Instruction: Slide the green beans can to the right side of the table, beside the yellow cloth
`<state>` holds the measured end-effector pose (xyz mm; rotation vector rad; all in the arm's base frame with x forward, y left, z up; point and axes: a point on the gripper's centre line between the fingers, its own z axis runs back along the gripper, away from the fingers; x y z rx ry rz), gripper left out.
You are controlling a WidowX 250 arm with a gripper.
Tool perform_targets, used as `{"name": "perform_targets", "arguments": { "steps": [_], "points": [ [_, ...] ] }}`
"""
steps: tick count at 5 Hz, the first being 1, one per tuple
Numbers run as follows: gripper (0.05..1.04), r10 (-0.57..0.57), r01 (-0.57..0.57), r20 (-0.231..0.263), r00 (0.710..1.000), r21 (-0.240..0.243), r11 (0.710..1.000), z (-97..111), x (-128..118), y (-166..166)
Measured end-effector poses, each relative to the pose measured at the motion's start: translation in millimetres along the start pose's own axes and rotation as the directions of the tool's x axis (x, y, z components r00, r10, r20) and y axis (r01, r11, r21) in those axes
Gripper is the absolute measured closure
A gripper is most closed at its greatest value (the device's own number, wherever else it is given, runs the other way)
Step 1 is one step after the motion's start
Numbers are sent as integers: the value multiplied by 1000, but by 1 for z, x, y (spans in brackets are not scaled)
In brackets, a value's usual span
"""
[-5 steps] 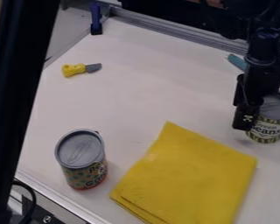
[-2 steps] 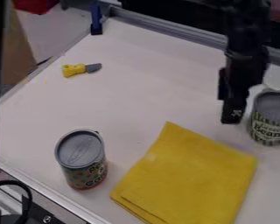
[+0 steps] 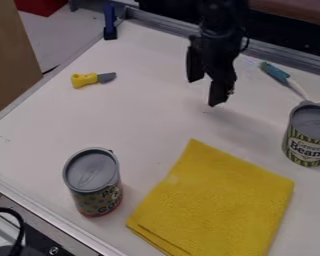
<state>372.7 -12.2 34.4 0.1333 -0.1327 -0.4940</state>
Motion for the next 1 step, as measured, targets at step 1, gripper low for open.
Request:
{"name": "perform_targets", "arguments": {
  "steps": [1],
  "points": [
    [85,234,-234,10,972,15,972,1,-16,15]
  ]
}}
